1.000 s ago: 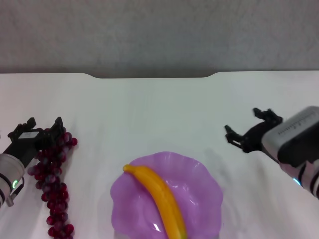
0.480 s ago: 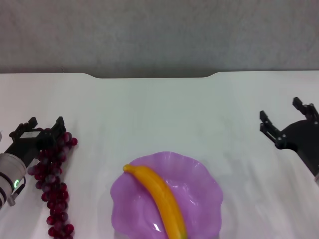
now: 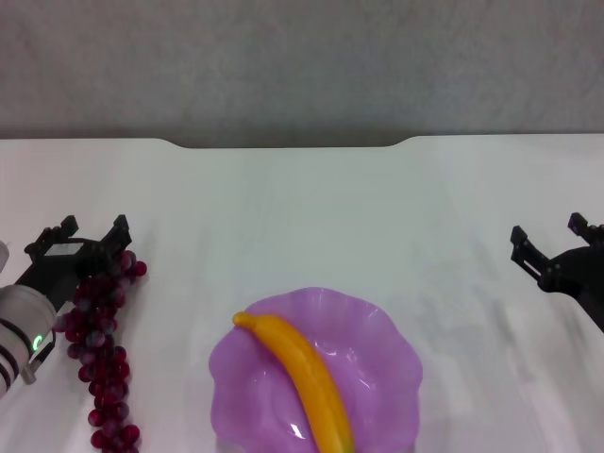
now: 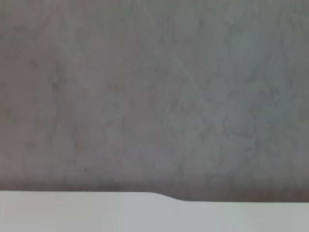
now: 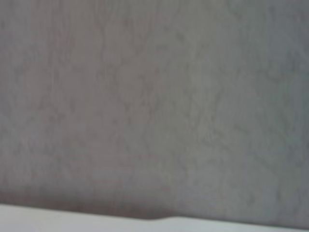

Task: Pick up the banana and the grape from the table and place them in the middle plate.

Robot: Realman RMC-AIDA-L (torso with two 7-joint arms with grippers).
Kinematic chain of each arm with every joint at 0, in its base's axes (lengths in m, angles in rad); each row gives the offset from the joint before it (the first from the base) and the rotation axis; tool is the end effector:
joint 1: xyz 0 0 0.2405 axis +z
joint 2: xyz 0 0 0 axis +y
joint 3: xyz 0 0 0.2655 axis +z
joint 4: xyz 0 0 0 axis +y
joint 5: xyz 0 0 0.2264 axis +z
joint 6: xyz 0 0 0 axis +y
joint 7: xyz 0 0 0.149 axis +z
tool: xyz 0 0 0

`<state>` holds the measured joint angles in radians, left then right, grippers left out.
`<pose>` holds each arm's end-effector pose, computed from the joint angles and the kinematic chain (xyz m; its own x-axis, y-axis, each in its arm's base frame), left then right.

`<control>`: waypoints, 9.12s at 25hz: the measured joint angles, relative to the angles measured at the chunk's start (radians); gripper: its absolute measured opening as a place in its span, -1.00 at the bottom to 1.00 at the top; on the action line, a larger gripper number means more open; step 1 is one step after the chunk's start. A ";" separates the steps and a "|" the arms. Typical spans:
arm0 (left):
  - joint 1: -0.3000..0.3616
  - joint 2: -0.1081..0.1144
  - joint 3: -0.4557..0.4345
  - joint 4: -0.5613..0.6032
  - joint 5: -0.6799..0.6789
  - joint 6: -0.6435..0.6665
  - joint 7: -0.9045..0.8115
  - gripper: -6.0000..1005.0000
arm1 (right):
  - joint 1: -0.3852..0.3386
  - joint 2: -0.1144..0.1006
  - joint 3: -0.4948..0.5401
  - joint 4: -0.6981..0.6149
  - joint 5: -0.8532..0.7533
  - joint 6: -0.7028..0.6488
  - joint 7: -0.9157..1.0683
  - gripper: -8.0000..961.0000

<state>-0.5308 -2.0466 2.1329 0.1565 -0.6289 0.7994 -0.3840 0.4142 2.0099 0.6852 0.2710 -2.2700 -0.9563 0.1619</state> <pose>-0.3600 0.3844 -0.0419 0.6200 0.2496 0.7438 0.7829 -0.1358 -0.6071 0.3574 0.3459 -0.0495 0.7429 -0.1420 -0.6541 -0.6662 -0.2514 -0.7021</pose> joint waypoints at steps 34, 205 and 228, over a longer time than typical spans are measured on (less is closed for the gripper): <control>0.259 0.010 -0.498 1.208 0.414 -1.568 0.347 0.58 | 0.007 0.000 -0.009 -0.028 -0.008 0.051 0.005 0.71; 0.224 0.010 -0.477 1.541 -0.123 -1.963 0.924 -0.49 | 0.027 0.001 -0.012 -0.041 -0.009 0.105 0.002 0.60; 0.179 0.008 -0.383 1.344 -0.157 -1.890 1.017 -0.51 | 0.028 0.000 -0.010 -0.052 -0.005 0.107 0.002 0.60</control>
<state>-0.3521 -2.0386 1.7503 1.5007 -0.7863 -1.0905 0.6330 0.4420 2.0094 0.6748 0.2190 -2.2751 -0.8497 0.1641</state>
